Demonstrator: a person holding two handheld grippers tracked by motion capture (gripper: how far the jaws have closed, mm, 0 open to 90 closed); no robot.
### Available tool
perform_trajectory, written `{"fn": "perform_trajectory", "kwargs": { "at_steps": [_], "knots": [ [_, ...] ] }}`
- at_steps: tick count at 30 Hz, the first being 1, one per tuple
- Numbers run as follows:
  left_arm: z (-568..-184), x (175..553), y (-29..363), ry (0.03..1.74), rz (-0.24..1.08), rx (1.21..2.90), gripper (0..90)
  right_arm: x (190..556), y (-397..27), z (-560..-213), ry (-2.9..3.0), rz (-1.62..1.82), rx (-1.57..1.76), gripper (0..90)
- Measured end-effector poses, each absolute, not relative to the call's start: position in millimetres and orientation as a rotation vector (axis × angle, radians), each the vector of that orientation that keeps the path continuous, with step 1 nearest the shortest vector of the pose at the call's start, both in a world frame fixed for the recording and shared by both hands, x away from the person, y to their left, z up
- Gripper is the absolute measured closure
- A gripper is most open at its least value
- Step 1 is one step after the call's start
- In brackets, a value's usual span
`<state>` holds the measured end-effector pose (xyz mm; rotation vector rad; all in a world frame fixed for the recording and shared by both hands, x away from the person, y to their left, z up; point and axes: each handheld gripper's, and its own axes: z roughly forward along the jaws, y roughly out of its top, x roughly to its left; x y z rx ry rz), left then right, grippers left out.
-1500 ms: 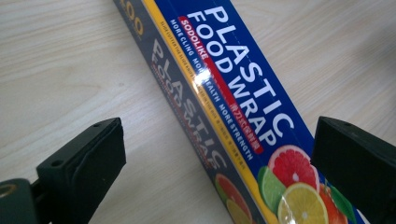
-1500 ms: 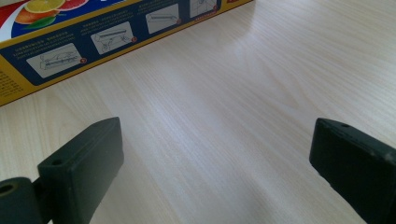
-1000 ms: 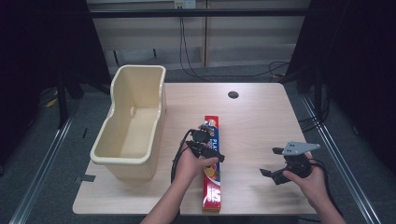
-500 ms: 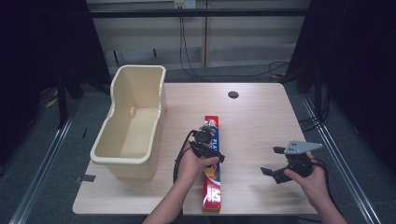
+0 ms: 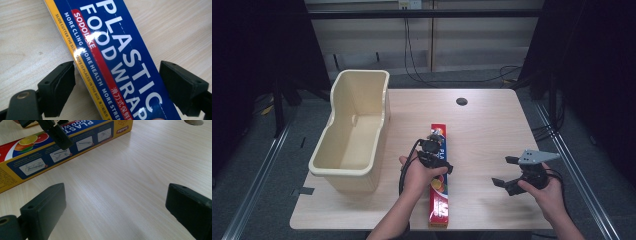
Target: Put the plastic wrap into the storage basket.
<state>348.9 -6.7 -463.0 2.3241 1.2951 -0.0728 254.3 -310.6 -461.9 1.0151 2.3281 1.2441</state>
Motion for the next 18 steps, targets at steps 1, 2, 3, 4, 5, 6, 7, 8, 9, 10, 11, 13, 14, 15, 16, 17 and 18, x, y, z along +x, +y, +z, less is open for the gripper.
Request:
{"fn": "perform_trajectory", "kwargs": {
  "at_steps": [1,2,3,4,5,6,7,8,9,10,11,13,14,15,16,17,18],
  "knots": [
    [-463.2,349.2,-7.6,1.313,-0.077,2.333,15.2,254.5,-310.7,-461.8,2.328,1.244,1.016,2.9],
    [-463.2,349.2,-7.6,1.313,-0.077,2.333,15.2,254.5,-310.7,-461.8,2.328,1.244,1.016,2.9],
    [-463.6,348.8,-9.5,1.323,-0.076,2.336,15.2,254.5,-310.7,-461.8,2.326,1.244,1.016,3.0],
    [-463.9,349.2,-10.4,1.348,-0.076,2.333,16.1,254.3,-310.9,-461.4,2.322,1.242,1.016,3.0],
    [-464.1,349.0,-11.5,1.356,-0.071,2.333,16.4,254.1,-311.0,-461.2,2.322,1.244,1.017,3.1],
    [-463.4,349.3,-11.2,1.365,-0.077,2.344,16.5,254.1,-311.0,-461.1,2.321,1.246,1.017,3.1],
    [-463.7,349.6,-11.7,1.376,-0.076,2.338,17.0,254.1,-311.1,-461.0,2.320,1.247,1.017,3.1],
    [-463.7,349.6,-11.7,1.376,-0.076,2.338,17.5,254.1,-311.1,-461.0,2.320,1.247,1.017,3.1],
    [-463.3,349.8,-12.5,1.387,-0.085,2.347,17.5,254.1,-311.1,-461.0,2.320,1.248,1.017,3.1],
    [-463.2,350.0,-12.9,1.396,-0.085,2.347,18.0,254.1,-311.1,-461.0,2.320,1.247,1.018,3.1],
    [-463.2,350.0,-14.4,1.409,-0.075,2.343,19.4,254.1,-311.2,-460.9,2.319,1.247,1.017,3.1],
    [-462.3,350.4,-15.4,1.424,-0.075,2.351,20.7,254.1,-311.2,-460.8,2.315,1.246,1.017,3.1],
    [-462.3,350.4,-15.4,1.424,-0.075,2.351,21.6,254.1,-311.2,-460.8,2.315,1.246,1.017,3.1],
    [-461.2,350.3,-16.3,1.447,-0.081,2.347,21.6,254.1,-311.2,-460.8,2.316,1.249,1.015,3.1],
    [-460.2,350.9,-17.0,1.464,-0.080,2.352,23.6,253.9,-311.4,-460.5,2.313,1.247,1.016,3.1],
    [-458.9,351.1,-17.3,1.468,-0.080,2.378,24.1,253.9,-311.4,-460.5,2.314,1.248,1.015,3.1],
    [-458.9,351.1,-17.3,1.468,-0.080,2.378,24.6,253.9,-311.4,-460.5,2.314,1.248,1.015,3.1]
  ]
}}
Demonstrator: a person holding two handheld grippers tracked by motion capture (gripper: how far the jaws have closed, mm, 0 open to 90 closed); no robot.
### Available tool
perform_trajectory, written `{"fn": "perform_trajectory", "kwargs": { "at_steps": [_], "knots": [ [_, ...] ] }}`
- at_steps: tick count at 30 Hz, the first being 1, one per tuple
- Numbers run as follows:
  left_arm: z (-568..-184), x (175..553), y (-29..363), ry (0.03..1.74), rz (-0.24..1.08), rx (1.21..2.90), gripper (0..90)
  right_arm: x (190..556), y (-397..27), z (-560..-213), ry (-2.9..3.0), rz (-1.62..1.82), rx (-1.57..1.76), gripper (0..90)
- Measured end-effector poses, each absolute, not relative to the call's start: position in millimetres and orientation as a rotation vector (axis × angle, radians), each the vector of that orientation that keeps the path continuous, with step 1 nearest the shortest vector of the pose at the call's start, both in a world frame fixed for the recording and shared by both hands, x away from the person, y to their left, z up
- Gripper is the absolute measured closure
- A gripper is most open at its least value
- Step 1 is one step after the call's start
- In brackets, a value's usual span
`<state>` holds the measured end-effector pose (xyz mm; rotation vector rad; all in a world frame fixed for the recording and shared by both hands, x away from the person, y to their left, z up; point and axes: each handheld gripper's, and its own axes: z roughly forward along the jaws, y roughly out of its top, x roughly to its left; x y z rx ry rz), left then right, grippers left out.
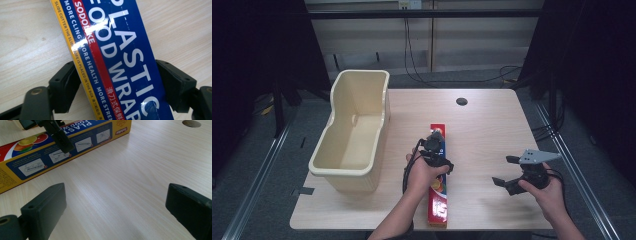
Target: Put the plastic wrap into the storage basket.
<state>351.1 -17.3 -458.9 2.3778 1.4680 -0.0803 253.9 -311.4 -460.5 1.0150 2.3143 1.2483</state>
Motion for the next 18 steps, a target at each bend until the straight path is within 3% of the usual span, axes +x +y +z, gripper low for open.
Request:
{"fn": "perform_trajectory", "kwargs": {
  "at_steps": [13,18],
  "knots": [
    [-451.4,353.7,-13.7,1.506,-0.037,2.453,38.0,253.9,-311.9,-459.5,2.305,1.258,1.011,3.1],
    [-449.7,355.0,-11.3,1.496,-0.060,2.482,39.4,254.2,-312.3,-459.3,2.303,1.264,1.007,3.0]
  ]
}}
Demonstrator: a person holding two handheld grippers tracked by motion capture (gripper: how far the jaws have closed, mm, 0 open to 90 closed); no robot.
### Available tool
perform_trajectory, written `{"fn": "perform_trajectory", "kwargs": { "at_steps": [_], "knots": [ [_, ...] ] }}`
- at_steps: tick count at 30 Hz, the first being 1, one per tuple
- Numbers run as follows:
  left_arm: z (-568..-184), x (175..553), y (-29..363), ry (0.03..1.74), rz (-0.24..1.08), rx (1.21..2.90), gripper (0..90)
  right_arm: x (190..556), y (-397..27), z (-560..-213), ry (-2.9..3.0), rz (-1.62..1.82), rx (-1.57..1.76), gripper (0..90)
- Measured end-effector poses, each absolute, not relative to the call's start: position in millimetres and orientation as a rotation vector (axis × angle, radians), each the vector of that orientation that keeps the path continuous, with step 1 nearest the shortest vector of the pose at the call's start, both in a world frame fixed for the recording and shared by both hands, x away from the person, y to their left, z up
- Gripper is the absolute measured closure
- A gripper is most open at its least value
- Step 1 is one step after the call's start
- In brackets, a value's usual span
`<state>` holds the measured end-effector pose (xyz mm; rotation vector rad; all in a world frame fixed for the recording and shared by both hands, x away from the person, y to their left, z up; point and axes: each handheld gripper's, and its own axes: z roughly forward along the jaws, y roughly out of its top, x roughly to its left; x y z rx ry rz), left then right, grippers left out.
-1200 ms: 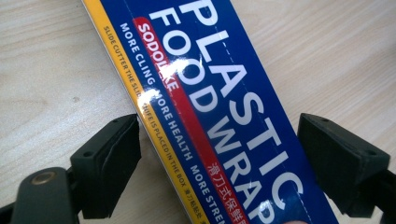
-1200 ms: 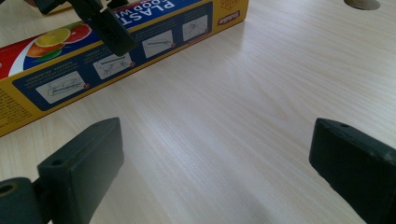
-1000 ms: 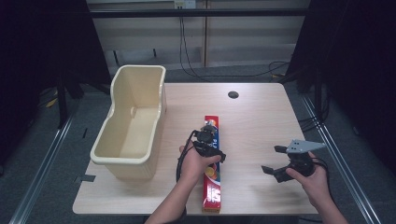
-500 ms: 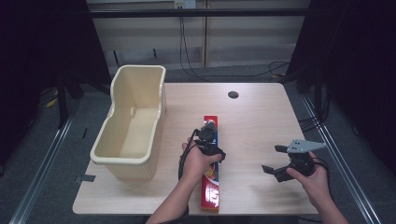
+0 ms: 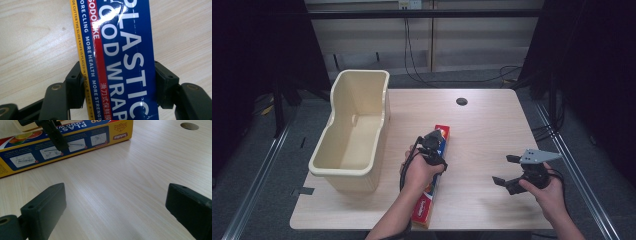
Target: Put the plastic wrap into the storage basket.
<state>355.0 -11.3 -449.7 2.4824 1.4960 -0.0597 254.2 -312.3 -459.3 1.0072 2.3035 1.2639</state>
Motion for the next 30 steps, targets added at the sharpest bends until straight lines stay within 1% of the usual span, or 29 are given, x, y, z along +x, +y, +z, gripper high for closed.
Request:
{"fn": "perform_trajectory", "kwargs": {
  "at_steps": [3,5,8,10,18,22,25,30],
  "knots": [
    [-449,354,-13,1.479,-0.059,2.521,39.8,254,-312,-459,2.299,1.265,1.011,3.0],
    [-447,355,-11,1.478,-0.097,2.527,40.2,254,-312,-459,2.301,1.261,1.011,2.9],
    [-446,357,-9,1.459,-0.112,2.538,40.5,254,-313,-459,2.301,1.259,1.010,2.9],
    [-440,359,-5,1.466,-0.158,2.525,40.6,254,-313,-460,2.301,1.261,1.011,2.9],
    [-419,363,2,1.456,-0.141,2.529,40.6,254,-313,-459,2.301,1.266,1.009,2.8],
    [-404,365,3,1.464,-0.150,2.527,40.7,254,-312,-460,2.312,1.263,1.008,2.7],
    [-398,366,3,1.472,-0.175,2.511,40.8,254,-312,-460,2.313,1.263,1.005,2.7],
    [-389,368,2,1.471,-0.178,2.527,40.9,254,-312,-459,2.306,1.266,1.009,2.6]
  ]
}}
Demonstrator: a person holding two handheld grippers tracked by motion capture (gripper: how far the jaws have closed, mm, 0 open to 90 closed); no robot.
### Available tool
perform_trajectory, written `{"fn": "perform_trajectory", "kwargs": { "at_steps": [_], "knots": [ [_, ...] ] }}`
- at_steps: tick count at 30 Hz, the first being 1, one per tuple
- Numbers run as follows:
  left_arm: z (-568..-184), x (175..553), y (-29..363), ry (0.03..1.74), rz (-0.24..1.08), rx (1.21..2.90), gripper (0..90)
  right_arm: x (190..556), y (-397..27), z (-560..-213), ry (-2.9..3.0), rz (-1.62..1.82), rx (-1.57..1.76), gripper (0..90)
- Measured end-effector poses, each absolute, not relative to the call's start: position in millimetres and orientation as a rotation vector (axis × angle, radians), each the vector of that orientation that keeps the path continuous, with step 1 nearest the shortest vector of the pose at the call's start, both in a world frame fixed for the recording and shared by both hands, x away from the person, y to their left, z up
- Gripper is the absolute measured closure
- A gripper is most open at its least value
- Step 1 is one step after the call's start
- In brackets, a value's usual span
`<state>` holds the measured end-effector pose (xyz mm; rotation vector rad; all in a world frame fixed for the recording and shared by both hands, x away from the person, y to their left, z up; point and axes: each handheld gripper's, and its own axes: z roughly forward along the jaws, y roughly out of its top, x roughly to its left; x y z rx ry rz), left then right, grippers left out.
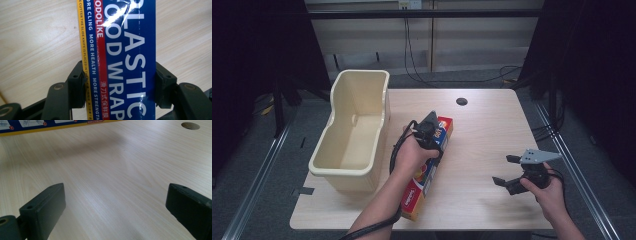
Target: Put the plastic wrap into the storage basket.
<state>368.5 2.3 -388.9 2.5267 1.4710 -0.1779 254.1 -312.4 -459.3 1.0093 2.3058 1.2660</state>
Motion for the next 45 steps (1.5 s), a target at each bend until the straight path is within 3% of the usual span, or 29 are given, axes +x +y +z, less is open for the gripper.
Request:
{"fn": "perform_trajectory", "kwargs": {
  "at_steps": [17,45],
  "knots": [
    [-356,378,6,1.474,-0.248,2.517,41.0,254,-313,-459,2.296,1.271,1.011,2.6],
    [-309,387,27,1.495,-0.239,2.406,41.1,254,-313,-458,2.304,1.279,1.009,2.6]
  ]
}}
